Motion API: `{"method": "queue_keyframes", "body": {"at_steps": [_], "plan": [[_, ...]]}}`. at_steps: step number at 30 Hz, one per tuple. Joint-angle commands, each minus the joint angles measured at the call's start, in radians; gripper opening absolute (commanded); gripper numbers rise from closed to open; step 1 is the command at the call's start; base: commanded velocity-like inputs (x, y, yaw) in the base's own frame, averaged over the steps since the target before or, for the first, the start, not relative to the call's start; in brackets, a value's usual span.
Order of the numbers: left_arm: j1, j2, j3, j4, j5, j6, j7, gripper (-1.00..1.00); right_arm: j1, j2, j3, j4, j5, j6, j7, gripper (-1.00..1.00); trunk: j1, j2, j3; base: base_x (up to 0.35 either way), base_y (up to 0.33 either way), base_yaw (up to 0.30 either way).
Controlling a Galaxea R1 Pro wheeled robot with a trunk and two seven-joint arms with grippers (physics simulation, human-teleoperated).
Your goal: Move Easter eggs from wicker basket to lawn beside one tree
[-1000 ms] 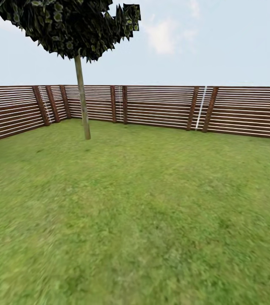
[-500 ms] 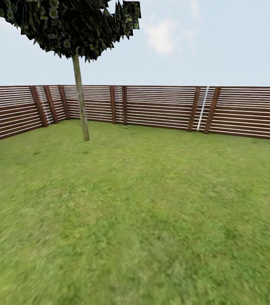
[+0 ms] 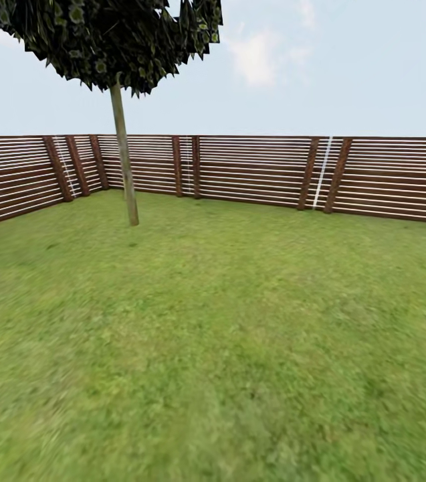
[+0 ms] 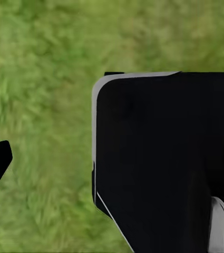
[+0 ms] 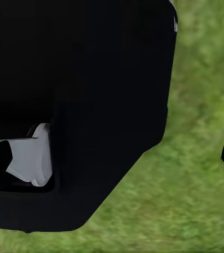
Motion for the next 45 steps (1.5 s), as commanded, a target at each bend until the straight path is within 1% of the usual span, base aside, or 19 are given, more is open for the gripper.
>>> {"method": "queue_keyframes", "body": {"at_steps": [1,12,23,32,45], "plan": [[-0.001,0.000,0.001,0.001,-0.001,-0.003,0.000,1.00,0.000,0.000,0.005,-0.001,0.000,-0.001,0.000,1.00,0.001,-0.002,-0.002,0.338,-0.066,0.000],[-0.001,-0.001,-0.003,0.001,-0.006,-0.003,0.000,1.00,0.000,-0.001,0.002,-0.001,0.000,-0.001,0.000,1.00,0.001,-0.002,-0.002,0.338,-0.034,-0.002],[-0.001,-0.001,-0.007,0.001,-0.006,-0.003,0.000,1.00,0.000,0.000,0.002,-0.001,0.000,-0.001,0.000,1.00,0.001,-0.002,-0.002,0.338,-0.001,-0.176],[-0.001,-0.002,-0.008,0.001,-0.006,-0.003,0.000,1.00,0.000,-0.001,0.001,-0.001,-0.001,-0.002,0.000,1.00,0.001,-0.002,-0.002,0.338,0.000,-0.044],[-0.001,-0.002,-0.009,0.001,-0.006,-0.003,0.001,1.00,0.000,-0.001,0.001,-0.001,-0.001,-0.003,0.000,1.00,0.001,-0.002,-0.002,0.338,0.000,-0.234]]}}
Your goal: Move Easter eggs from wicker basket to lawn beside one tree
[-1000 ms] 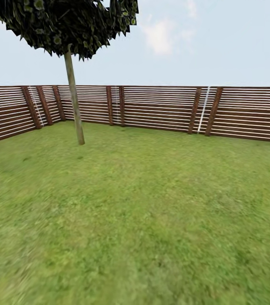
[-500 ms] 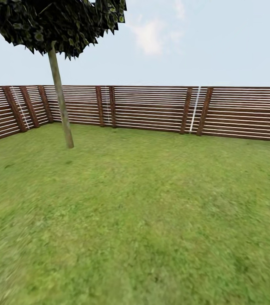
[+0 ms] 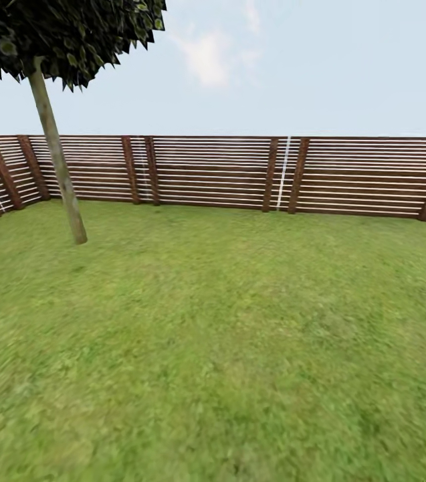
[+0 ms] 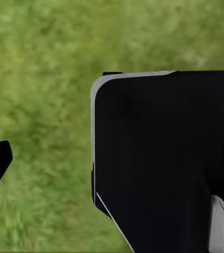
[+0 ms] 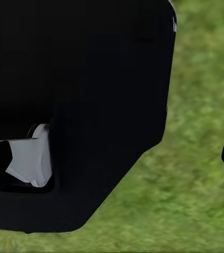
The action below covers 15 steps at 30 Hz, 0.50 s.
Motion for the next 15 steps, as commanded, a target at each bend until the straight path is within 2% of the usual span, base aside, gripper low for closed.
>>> {"method": "queue_keyframes", "body": {"at_steps": [1,15], "plan": [[-0.001,0.000,0.000,0.001,0.000,-0.003,0.000,1.00,0.000,0.000,0.004,-0.001,-0.001,-0.001,0.000,1.00,0.001,-0.002,-0.002,0.338,0.000,-0.270],[-0.001,0.000,0.000,0.001,0.000,-0.003,0.000,1.00,0.000,0.000,0.005,-0.001,0.000,0.000,0.000,1.00,0.001,-0.002,-0.002,0.338,0.000,-0.272]]}}
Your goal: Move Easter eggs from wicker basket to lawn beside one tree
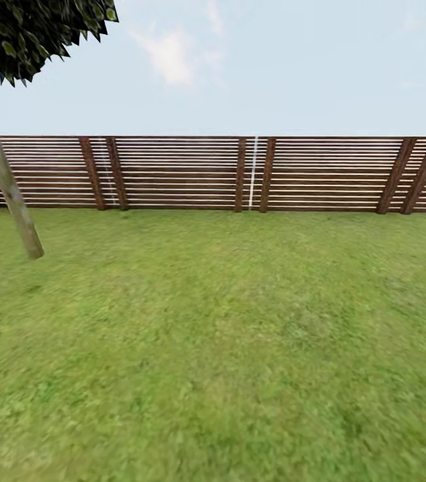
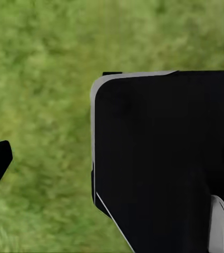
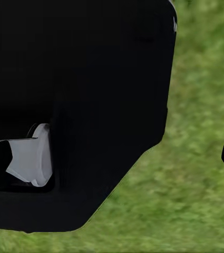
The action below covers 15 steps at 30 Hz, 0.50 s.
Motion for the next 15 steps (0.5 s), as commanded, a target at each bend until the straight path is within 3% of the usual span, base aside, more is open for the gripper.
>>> {"method": "queue_keyframes", "body": {"at_steps": [1,15], "plan": [[-0.001,0.000,0.000,0.001,0.000,-0.003,0.000,1.00,0.000,0.000,0.005,-0.001,0.000,-0.001,0.000,1.00,0.001,-0.002,-0.002,0.338,0.000,-0.273],[-0.001,-0.002,0.000,0.001,-0.001,-0.003,0.000,1.00,0.000,-0.001,0.003,-0.001,-0.001,-0.002,0.000,1.00,0.001,-0.002,-0.002,0.338,0.000,-0.273]]}}
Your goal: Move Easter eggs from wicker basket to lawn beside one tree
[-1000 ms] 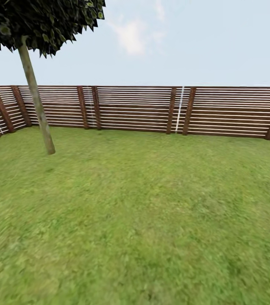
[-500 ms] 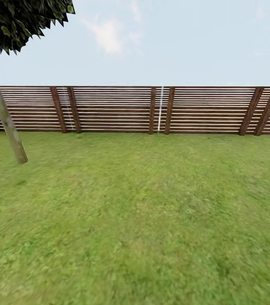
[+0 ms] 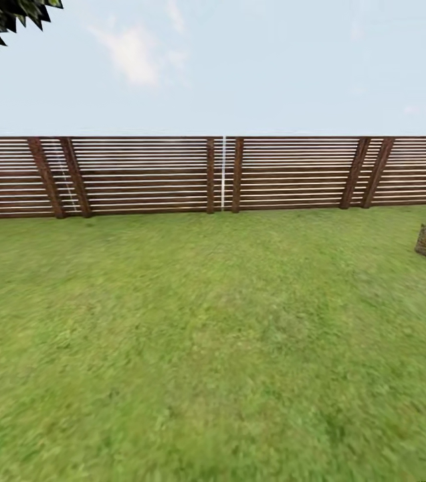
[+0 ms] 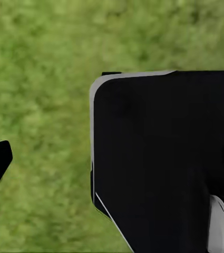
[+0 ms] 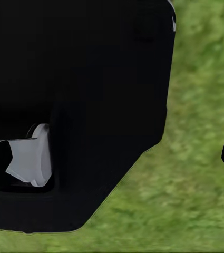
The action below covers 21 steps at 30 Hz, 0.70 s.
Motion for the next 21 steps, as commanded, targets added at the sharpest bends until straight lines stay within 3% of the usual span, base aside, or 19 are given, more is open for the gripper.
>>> {"method": "queue_keyframes", "body": {"at_steps": [1,21], "plan": [[-0.001,0.000,0.000,0.001,-0.001,-0.003,0.000,1.00,0.000,0.000,0.004,-0.001,-0.001,-0.001,0.000,1.00,0.001,-0.002,-0.002,0.338,0.000,-0.273],[-0.001,-0.002,0.000,0.001,-0.001,-0.003,0.000,1.00,0.000,0.000,0.003,-0.001,-0.001,-0.001,0.000,1.00,0.001,-0.002,-0.002,0.338,0.000,-0.273]]}}
